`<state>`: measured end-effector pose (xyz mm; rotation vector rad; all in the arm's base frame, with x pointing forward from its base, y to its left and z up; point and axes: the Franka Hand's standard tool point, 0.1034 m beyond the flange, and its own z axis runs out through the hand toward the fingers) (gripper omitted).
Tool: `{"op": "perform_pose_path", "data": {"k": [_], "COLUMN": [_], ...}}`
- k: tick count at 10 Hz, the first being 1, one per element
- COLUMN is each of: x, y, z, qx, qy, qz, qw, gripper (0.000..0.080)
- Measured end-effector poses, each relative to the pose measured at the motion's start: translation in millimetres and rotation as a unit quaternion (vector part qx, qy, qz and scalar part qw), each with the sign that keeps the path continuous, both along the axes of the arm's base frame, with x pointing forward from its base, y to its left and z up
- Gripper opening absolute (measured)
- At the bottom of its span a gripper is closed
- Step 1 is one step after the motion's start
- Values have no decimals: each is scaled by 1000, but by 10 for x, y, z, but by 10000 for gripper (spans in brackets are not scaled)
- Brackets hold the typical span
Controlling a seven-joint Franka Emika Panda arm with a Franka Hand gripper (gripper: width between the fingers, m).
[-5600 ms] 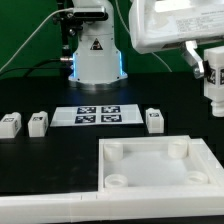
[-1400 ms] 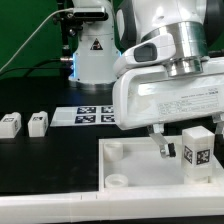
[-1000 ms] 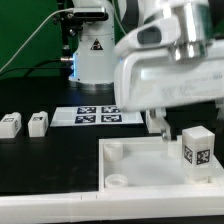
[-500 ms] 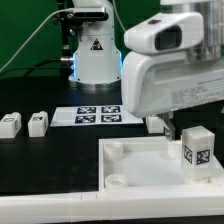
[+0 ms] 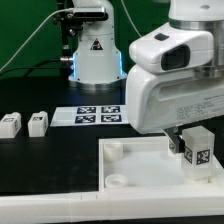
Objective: Assemble one leg
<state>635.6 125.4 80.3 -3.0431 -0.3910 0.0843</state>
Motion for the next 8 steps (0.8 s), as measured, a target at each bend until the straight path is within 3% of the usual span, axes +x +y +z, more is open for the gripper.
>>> {"op": "perform_pose_path", "data": {"k": [1, 2, 3, 7, 8], "x": [-1, -1, 4, 33, 42], "y": [-1, -1, -13, -72, -79], "z": [-1, -2, 0, -23, -29], "qx": [0, 0, -1, -3, -2], "qy": [0, 0, 0, -3, -2], "qz": [0, 0, 0, -44, -108], "qw": [1000, 1000, 1000, 999, 994], "gripper": [623, 427, 299, 299, 294]}}
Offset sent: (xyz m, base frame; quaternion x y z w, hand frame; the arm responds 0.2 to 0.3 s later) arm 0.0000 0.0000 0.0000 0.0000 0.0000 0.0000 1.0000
